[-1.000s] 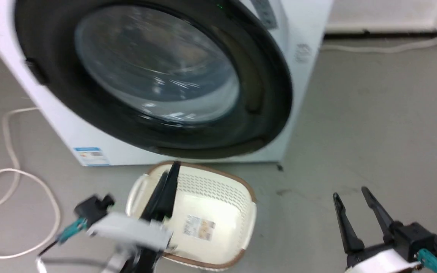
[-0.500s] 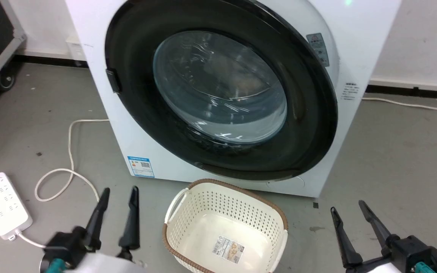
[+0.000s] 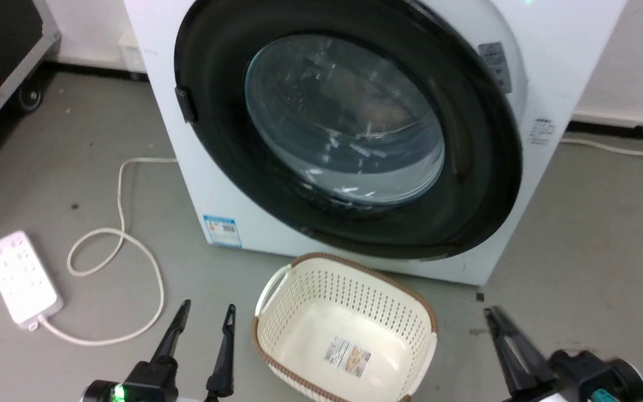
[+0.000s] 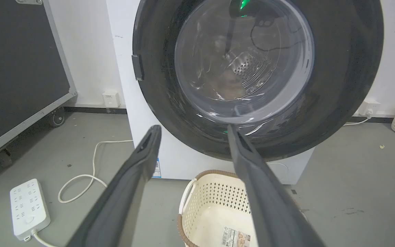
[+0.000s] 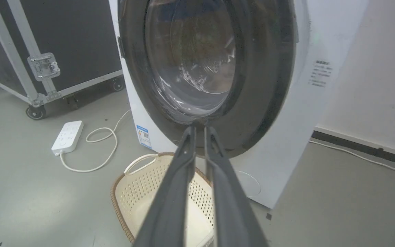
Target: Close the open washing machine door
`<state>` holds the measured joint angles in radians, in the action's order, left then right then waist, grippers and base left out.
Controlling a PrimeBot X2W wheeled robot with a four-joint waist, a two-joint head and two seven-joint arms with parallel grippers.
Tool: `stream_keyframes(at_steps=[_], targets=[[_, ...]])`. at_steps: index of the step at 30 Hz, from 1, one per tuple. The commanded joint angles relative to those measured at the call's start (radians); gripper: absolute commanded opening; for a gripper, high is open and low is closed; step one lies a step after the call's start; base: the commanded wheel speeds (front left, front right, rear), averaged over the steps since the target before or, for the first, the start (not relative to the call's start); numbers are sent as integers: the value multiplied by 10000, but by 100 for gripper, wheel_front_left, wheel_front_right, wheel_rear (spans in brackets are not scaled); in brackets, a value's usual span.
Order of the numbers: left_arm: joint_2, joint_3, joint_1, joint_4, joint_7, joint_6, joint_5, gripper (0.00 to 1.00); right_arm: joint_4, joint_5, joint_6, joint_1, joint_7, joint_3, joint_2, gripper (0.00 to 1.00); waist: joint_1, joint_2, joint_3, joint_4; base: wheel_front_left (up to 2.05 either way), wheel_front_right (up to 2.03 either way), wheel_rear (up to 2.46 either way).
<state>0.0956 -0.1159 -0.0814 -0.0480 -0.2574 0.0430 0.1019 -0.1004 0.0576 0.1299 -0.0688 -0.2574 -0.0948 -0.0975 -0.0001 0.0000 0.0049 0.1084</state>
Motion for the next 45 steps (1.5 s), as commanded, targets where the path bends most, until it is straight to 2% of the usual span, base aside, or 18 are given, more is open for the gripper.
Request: stream_keyframes(at_steps=[1,4,5,7,8,9,10,11,14,20,26,31,37,45], targets=[[-83,-48,83,-17,-43,39,-105,100,42,51,8,343,-44,-374,-432,0,1,0,323,172,0,0,0],[-131,-102,216,-31,-43,47,-165,100,63,301,8,799,-19,-722,-783,0,1,0,604,258,0,0,0],[-178,-158,380,-24,-43,45,-213,100,105,599,8,1407,93,-1116,-1213,0,1,0,923,347,0,0,0],[-203,-195,463,-36,-43,41,-233,100,103,773,8,1737,168,-1311,-1446,0,1,0,1056,404,0,0,0],[-258,-352,608,-110,-43,65,-241,100,76,1145,8,2403,332,-1669,-1953,0,1,0,1326,552,0,0,0],[-258,-352,608,-110,-43,65,-241,100,76,1145,8,2403,332,-1669,-1953,0,1,0,1326,552,0,0,0],[-303,-473,844,-157,-43,83,-224,100,22,1556,8,3077,506,-1946,-2484,0,1,0,1637,729,0,0,0],[-303,-473,844,-157,-43,83,-224,100,22,1556,8,3077,506,-1946,-2484,0,1,0,1637,729,0,0,0],[-362,-569,1197,-123,-43,17,-160,100,-110,2151,8,4099,775,-2252,-3203,0,1,0,2119,963,0,0,0],[-426,-799,1756,-100,-43,-130,-39,100,-949,3359,8,5797,1247,-2262,-4348,0,1,0,2868,1388,0,0,0],[-448,-994,2127,80,-43,-355,147,100,-1661,4367,8,7043,1610,-2178,-5101,0,1,0,3446,1639,0,0,0],[-451,-1216,2354,188,-43,-565,304,100,-2386,4758,8,8068,1838,-2153,-5413,0,1,0,3761,1717,0,0,0],[-452,-1400,2522,202,-43,-746,405,100,-3568,4930,8,9149,2142,-1701,-5243,0,1,0,3937,1757,0,0,0],[-453,-1340,2584,62,-43,-799,422,100,-4652,4683,8,9549,1648,-1575,-4767,0,1,0,3719,1618,0,0,0]])
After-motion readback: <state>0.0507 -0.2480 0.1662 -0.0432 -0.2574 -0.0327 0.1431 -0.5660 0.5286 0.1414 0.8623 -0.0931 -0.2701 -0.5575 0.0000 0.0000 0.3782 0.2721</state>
